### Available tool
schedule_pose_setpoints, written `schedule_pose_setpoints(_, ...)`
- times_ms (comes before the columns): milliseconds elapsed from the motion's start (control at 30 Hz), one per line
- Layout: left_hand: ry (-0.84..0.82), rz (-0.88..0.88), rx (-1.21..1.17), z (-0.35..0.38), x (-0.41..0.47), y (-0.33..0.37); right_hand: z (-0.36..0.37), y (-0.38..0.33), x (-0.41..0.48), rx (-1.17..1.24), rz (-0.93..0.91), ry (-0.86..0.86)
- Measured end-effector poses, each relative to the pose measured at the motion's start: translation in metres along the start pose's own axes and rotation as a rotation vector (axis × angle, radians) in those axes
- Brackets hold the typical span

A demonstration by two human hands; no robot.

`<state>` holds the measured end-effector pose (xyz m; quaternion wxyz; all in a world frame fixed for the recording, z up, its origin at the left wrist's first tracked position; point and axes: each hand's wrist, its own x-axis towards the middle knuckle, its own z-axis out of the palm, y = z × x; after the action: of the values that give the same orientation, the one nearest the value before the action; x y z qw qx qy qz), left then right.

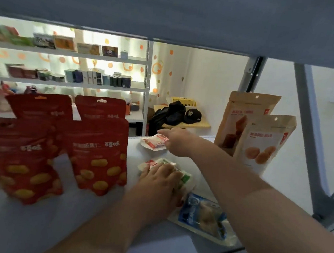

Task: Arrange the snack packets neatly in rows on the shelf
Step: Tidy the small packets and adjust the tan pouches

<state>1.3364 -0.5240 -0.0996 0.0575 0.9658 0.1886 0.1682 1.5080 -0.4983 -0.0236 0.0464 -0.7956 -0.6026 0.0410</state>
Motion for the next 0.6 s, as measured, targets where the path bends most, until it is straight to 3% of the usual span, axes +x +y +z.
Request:
schedule_pose_setpoints(100,-0.006,0.002,-0.035,-0.001,0.001,-0.003,0.017,-0.006,0.028,-0.031,0.020,-0.098)
schedule_pose_setpoints(300,-0.027,0.018,-0.056,-0.004,-0.001,-0.008,0.021,-0.001,0.039,0.080,-0.024,-0.069)
schedule_pose_setpoints(600,-0.023,0.065,-0.124,-0.006,0.002,-0.007,0.015,0.007,0.027,0.050,-0.093,-0.105)
